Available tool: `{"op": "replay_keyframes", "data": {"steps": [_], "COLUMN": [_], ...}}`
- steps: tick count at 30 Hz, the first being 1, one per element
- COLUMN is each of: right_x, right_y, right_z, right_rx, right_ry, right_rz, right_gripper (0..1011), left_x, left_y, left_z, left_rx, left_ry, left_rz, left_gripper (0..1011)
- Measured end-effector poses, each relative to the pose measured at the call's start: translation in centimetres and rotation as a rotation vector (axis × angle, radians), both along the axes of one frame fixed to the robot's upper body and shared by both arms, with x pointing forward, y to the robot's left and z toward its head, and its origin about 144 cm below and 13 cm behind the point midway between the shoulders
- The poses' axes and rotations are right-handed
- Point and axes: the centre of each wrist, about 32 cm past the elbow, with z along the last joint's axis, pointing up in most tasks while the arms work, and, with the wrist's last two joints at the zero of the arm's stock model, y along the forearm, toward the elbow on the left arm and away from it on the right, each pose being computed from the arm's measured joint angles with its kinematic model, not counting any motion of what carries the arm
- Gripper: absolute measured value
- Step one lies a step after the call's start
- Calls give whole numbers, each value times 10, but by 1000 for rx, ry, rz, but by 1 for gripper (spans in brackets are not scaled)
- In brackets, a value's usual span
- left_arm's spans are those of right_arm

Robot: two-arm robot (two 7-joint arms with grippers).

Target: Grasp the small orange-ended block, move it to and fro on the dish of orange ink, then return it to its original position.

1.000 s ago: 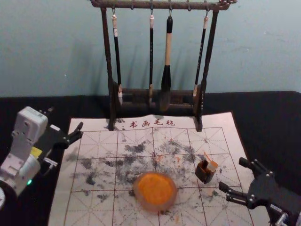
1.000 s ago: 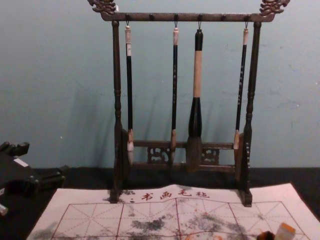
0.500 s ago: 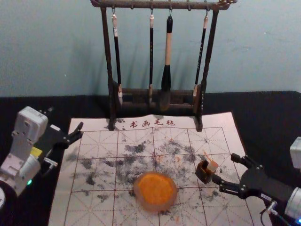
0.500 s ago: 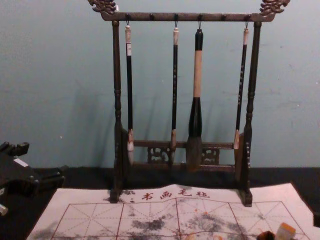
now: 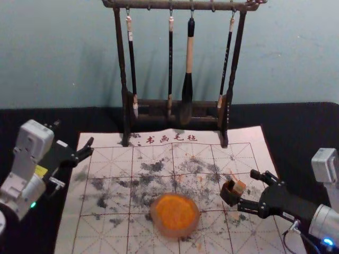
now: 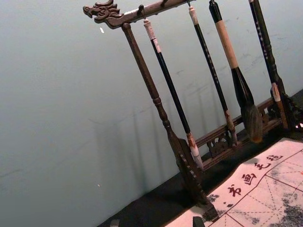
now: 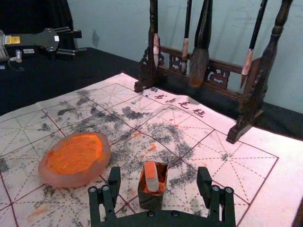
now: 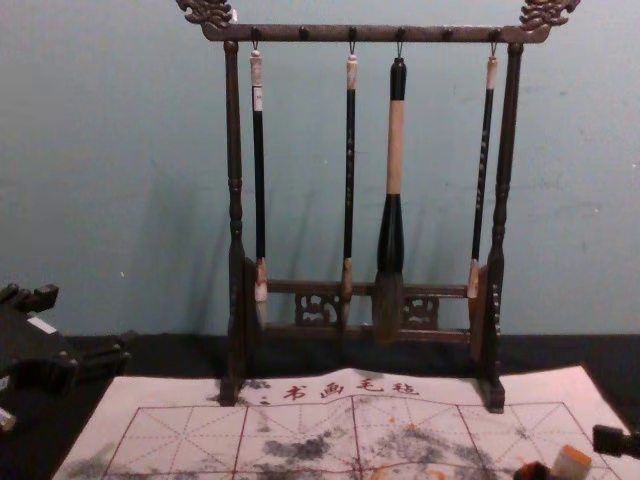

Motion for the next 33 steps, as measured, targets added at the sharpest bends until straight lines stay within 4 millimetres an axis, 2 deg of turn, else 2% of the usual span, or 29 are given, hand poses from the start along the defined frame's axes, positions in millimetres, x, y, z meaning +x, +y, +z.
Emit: {"op": "replay_keyframes", "data": {"steps": [13,31,33], "right_x": [10,10,10], "right_y": [5,5,5], "right_z": [0,0,0], "right_rx": [-7,-8,-8], "right_ry": [2,2,1], "right_rz": [3,2,2], "right_gripper": [1000,1000,969], "left_x": [0,0,0], "left_y": [0,0,0], "left_z": [0,0,0], "left_rx": [0,0,0], "left_ry": [0,0,0], "left_rz": [0,0,0], "left_gripper": [1001,1001,1001]}}
